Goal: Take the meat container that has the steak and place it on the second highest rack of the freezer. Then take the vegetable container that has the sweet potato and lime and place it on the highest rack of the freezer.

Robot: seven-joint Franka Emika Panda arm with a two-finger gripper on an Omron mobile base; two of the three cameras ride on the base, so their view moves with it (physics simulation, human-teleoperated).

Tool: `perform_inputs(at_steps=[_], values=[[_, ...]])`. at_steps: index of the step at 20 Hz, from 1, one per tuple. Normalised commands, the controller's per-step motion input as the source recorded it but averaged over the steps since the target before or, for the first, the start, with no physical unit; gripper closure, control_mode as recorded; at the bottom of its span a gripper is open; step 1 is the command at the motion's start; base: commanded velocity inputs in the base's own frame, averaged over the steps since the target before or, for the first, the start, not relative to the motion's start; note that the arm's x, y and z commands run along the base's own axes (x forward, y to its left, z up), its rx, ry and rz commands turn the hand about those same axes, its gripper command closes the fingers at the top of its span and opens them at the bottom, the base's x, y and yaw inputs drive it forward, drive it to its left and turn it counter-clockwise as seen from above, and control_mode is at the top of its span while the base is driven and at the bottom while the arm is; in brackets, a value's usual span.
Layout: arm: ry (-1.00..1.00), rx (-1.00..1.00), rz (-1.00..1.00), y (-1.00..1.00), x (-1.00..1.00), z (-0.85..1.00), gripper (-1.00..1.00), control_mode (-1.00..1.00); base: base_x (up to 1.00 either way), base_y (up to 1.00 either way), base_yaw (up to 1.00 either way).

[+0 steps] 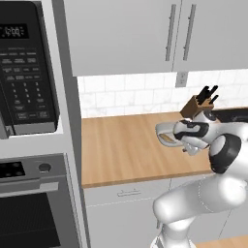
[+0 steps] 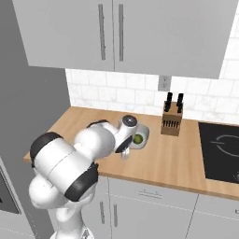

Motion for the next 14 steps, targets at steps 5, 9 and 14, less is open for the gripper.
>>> perform_inputs(at_steps=[5,9,14], values=[[0.13,0.00,0.00,-0.19,0.29,-0.42,-1.00,-1.00,0.00,0.00,0.00],[0.14,0.00,0.00,-0.02,0.35,-0.47,-1.00,-1.00,0.00,0.00,0.00],[0.10,0.00,0.00,0.00,0.25,-0.50,1.00,-1.00,0.00,0.00,0.00]])
